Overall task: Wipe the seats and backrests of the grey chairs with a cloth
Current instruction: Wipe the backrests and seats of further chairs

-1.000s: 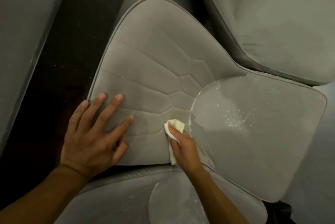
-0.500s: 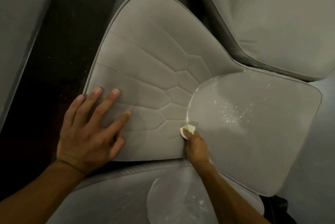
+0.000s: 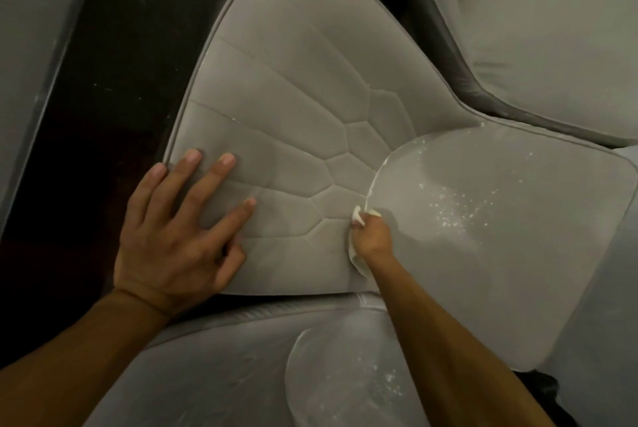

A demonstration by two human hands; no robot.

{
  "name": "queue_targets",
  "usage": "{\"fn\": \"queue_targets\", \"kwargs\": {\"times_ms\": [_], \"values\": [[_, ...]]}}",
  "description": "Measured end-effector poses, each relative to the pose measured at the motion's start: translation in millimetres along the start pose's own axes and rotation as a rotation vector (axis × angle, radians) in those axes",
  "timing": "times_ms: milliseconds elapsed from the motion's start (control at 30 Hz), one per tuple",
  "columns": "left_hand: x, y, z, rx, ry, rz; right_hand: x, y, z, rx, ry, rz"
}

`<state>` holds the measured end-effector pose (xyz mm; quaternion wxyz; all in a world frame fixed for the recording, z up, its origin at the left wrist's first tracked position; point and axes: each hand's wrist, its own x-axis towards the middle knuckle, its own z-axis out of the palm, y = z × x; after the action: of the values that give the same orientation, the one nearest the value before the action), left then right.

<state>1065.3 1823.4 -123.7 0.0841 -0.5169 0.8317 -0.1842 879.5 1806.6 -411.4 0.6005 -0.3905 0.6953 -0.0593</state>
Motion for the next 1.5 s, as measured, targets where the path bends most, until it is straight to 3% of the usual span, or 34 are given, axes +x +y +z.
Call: {"fn": "queue_targets", "kwargs": {"times_ms": [133, 300, 433, 533, 600, 733, 833, 900, 967, 1067, 1100, 1167, 1300, 1500], "values": [[0.7, 1.1, -1.6, -0.011, -0.006, -0.010, -7.6, -49.9, -10.3, 0.300, 0.084, -0.134], [1.9, 1.5, -0.4, -0.019, -0.007, -0.002, 26.4, -78.3, -33.3, 0.487, 0.375, -0.172], [0.7, 0.7, 1.0, -0.023, 0.012, -0.004, 45.3, -73.7, -31.7, 0.507, 0.363, -0.061], [2.2, 1.3, 0.9, -0.027, 0.014, -0.006, 50.8, -63.8, -29.9, 0.473, 0.247, 0.057], [2.8, 0.9, 0.6, -0.029, 0.010, -0.001, 50.3, -74.6, -39.0, 0.567, 0.268, 0.061], [1.6, -1.0, 2.8, -0.021, 0.020, 0.006, 39.2, -127.5, -70.8, 0.718, 0.556, -0.228], [2.0, -1.1, 3.4, -0.031, 0.038, -0.001, 8.0, -149.5, -63.7, 0.506, 0.682, -0.598], [1.7, -0.3, 3.1, -0.031, 0.040, -0.002, 9.5, -139.2, -51.4, 0.399, 0.709, -0.604], [1.7, -0.6, 2.9, -0.033, 0.046, 0.000, 31.1, -117.8, -48.2, 0.429, 0.624, -0.379], [0.3, -0.5, 4.2, -0.016, 0.045, 0.008, 61.2, -90.1, -61.3, 0.420, 0.303, 0.001], [0.2, -1.1, 4.5, -0.014, 0.042, 0.013, 67.0, -89.2, -61.1, 0.380, 0.293, 0.041], [0.8, -2.0, 4.4, -0.009, 0.042, 0.016, 63.6, -93.9, -51.1, 0.390, 0.269, 0.004], [0.8, -1.3, 2.3, -0.017, 0.061, 0.011, 17.5, -91.4, -25.5, 0.302, 0.282, -0.241], [-3.0, -2.9, 10.1, -0.047, 0.021, -0.001, -35.0, 20.8, 0.5, -0.085, 0.008, -0.274]]}}
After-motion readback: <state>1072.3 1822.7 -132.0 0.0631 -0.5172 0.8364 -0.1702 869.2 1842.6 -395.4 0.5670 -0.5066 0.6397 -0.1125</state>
